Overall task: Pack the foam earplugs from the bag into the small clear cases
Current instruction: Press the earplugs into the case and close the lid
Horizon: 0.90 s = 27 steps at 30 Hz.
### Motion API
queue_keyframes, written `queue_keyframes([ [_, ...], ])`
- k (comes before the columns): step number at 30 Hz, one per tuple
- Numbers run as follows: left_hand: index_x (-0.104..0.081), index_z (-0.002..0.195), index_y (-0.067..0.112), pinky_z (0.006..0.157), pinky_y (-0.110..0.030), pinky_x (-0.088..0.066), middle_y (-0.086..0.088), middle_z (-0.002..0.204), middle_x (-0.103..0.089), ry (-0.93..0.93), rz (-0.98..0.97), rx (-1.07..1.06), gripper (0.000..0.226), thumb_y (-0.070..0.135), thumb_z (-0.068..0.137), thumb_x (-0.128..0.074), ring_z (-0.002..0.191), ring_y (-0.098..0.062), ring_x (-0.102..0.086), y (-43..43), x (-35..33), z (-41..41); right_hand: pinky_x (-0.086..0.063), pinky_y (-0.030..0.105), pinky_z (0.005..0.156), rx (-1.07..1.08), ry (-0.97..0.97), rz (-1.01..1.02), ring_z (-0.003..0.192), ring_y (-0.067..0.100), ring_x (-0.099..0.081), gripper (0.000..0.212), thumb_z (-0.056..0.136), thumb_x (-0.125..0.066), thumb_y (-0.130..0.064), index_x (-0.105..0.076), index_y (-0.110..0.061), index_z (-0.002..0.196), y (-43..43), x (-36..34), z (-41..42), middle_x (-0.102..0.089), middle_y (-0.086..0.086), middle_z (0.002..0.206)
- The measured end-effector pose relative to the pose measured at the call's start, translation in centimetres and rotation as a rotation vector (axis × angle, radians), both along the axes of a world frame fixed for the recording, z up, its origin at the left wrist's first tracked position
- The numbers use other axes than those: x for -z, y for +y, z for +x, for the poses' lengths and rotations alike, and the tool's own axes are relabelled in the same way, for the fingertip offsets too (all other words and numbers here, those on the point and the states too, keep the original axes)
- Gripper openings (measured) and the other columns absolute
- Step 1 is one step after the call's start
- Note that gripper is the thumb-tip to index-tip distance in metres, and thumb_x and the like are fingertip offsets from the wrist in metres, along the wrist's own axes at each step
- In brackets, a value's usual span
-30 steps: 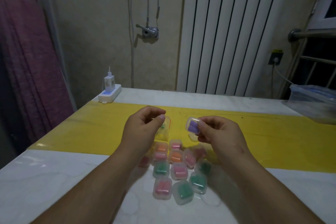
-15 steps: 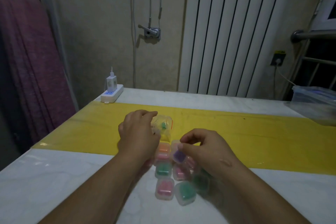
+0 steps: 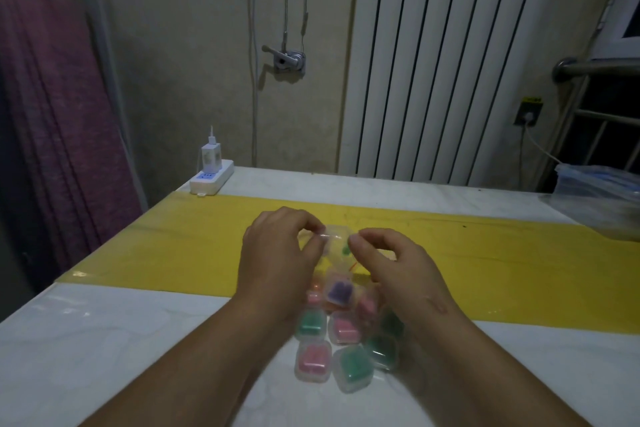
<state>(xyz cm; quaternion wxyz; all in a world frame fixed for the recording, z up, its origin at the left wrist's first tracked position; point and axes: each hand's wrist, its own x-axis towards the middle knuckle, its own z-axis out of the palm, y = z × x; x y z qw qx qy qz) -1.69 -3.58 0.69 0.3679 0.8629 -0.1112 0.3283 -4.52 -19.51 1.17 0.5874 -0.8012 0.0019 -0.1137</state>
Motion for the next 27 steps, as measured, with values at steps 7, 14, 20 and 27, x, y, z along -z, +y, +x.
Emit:
queue_keyframes([
  [7,-0.06,0.076,0.044,0.087,-0.026,-0.042,0.021,0.089,-0.064,0.024,-0.093,0.226,0.022,0.025,0.068,-0.069,0.098,-0.004,-0.054,-0.1,-0.2,-0.2,-0.054,0.053,0.074,0.06,0.077,0.278,0.07,0.025,-0.058,0.054,0.04,-0.08,-0.063,-0.063,-0.035,0.083,0.0,-0.1,0.1,-0.07,0.0,0.09],
  [14,-0.063,0.11,0.029,0.07,-0.018,-0.046,0.009,0.112,-0.06,0.308,-0.585,0.376,0.059,0.014,0.056,-0.043,0.107,-0.002,-0.052,0.6,-1.0,0.0,-0.054,0.031,0.076,0.068,-0.139,0.218,0.088,0.02,-0.068,0.032,0.081,-0.061,0.014,-0.063,-0.017,0.088,-1.4,-1.0,0.2,-0.072,0.008,0.091],
  [20,-0.065,0.107,0.032,0.083,-0.041,-0.054,0.002,0.096,-0.067,0.642,-0.489,0.174,0.058,0.025,0.051,-0.053,0.088,-0.02,-0.064,0.6,0.1,1.0,-0.049,0.031,0.051,0.036,-0.096,0.346,0.069,0.015,-0.069,0.016,0.091,-0.046,0.0,-0.047,-0.014,0.084,-1.7,-2.0,0.0,-0.075,0.006,0.085],
  [27,-0.069,0.076,0.015,0.067,-0.07,-0.048,-0.026,0.096,-0.064,0.731,-0.685,0.17,0.014,0.01,0.066,-0.06,0.074,-0.042,-0.067,0.3,1.2,0.5,-0.042,0.021,0.054,0.166,0.015,-0.179,0.072,0.016,-0.063,0.024,0.082,-0.053,0.007,-0.058,-0.017,0.082,-3.2,-0.7,1.3,-0.07,-0.006,0.075],
])
